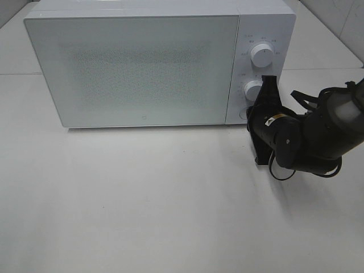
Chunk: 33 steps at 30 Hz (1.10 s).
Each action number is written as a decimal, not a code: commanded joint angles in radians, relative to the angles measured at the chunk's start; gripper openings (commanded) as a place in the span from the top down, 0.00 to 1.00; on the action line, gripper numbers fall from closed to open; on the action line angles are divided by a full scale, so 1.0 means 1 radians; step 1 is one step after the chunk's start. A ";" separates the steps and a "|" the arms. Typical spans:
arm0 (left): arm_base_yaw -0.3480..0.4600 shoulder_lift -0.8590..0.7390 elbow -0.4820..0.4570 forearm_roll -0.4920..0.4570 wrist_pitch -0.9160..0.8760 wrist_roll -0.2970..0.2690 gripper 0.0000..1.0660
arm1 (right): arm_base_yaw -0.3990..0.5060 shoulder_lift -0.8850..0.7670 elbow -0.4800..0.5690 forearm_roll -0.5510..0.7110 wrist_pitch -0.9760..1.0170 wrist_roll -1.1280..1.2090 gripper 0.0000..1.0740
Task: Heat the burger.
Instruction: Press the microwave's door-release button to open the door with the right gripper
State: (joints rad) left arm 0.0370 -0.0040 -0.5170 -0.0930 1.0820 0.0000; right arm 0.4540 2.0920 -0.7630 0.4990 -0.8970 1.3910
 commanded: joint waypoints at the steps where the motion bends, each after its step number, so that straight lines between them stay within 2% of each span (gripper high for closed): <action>1: 0.002 -0.018 0.000 -0.006 -0.014 0.000 0.06 | -0.011 -0.005 -0.014 0.026 -0.075 -0.016 1.00; 14: 0.002 -0.018 0.000 -0.006 -0.014 0.000 0.06 | -0.011 -0.005 -0.022 0.065 -0.213 -0.025 1.00; 22: 0.002 -0.018 0.000 -0.006 -0.014 0.000 0.06 | -0.037 -0.004 -0.093 0.093 -0.242 -0.137 1.00; 33: 0.002 -0.018 0.000 -0.006 -0.014 0.000 0.06 | -0.070 -0.004 -0.132 0.104 -0.310 -0.142 1.00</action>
State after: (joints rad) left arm 0.0370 -0.0040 -0.5170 -0.0930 1.0820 0.0000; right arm 0.4370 2.1160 -0.8220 0.5470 -0.8720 1.2790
